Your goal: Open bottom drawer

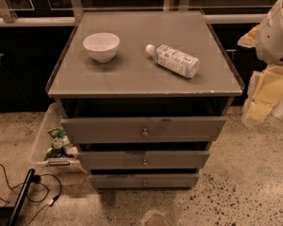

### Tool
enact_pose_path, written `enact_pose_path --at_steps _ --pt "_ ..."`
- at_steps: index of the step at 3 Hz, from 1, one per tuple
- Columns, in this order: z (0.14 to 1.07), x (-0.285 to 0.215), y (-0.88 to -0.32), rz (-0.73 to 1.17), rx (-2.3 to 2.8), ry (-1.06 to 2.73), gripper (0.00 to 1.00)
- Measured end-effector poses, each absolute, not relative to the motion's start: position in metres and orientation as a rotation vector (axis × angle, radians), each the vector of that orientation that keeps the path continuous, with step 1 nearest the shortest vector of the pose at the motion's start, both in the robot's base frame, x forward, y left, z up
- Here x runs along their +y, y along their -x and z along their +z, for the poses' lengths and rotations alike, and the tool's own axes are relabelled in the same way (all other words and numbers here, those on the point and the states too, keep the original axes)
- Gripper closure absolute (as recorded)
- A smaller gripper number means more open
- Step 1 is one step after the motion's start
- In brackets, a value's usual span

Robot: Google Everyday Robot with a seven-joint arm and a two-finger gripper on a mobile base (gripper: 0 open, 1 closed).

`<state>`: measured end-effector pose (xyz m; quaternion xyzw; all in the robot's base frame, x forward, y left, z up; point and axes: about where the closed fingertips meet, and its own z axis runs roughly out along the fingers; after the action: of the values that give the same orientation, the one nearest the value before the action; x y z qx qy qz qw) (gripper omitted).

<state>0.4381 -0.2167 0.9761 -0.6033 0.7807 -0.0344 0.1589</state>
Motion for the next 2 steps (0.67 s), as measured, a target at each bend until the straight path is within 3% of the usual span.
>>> enact_pose_path --at_steps 2 --pt "0.935 -0.224 -0.430 -0.067 2.275 1.736 0.00"
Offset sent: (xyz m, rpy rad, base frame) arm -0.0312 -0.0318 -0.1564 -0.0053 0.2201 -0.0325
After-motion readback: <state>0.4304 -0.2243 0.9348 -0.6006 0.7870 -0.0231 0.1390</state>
